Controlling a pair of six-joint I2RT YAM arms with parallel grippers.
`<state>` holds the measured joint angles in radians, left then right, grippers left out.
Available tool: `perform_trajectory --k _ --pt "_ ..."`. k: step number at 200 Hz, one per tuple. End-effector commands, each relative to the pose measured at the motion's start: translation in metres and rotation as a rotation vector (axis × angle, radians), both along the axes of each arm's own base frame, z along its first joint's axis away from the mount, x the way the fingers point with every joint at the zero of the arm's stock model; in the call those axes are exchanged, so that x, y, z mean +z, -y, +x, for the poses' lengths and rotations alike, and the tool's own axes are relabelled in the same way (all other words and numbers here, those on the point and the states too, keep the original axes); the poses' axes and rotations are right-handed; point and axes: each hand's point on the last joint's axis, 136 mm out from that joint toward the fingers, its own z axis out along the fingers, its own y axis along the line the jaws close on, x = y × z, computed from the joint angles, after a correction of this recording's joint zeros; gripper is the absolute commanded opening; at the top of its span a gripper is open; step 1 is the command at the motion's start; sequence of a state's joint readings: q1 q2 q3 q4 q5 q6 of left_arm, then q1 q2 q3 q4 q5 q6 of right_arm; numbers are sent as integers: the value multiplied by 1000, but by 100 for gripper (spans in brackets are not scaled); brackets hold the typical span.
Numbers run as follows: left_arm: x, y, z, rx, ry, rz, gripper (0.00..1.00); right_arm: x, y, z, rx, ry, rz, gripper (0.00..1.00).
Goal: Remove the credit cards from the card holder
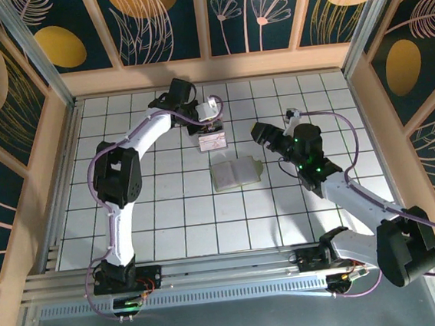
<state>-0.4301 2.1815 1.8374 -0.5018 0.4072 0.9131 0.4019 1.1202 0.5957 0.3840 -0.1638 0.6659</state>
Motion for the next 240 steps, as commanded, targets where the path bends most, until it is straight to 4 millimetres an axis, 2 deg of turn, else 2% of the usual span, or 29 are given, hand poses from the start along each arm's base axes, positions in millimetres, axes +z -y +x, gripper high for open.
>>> perform_trajectory --k 1,94,165,172,179,194,240 --pt "-2 1 5 -35 1 7 0 22 2 2 -21 52 -3 77" --pt "-23 5 9 -53 -56 24 0 24 4 1 -27 51 -2 77" --pt "-27 10 17 -40 -71 15 0 24 3 0 -23 52 2 78" --pt "-26 10 16 -40 -74 17 7 24 3 0 -22 51 4 77" --pt "-26 10 16 -42 -79 20 8 23 3 0 -22 51 2 78" --pt "-23 10 15 -42 -79 19 26 22 2 0 -19 48 2 78" --pt "-5 8 12 -30 -72 13 29 18 -2 3 -11 35 -7 77"
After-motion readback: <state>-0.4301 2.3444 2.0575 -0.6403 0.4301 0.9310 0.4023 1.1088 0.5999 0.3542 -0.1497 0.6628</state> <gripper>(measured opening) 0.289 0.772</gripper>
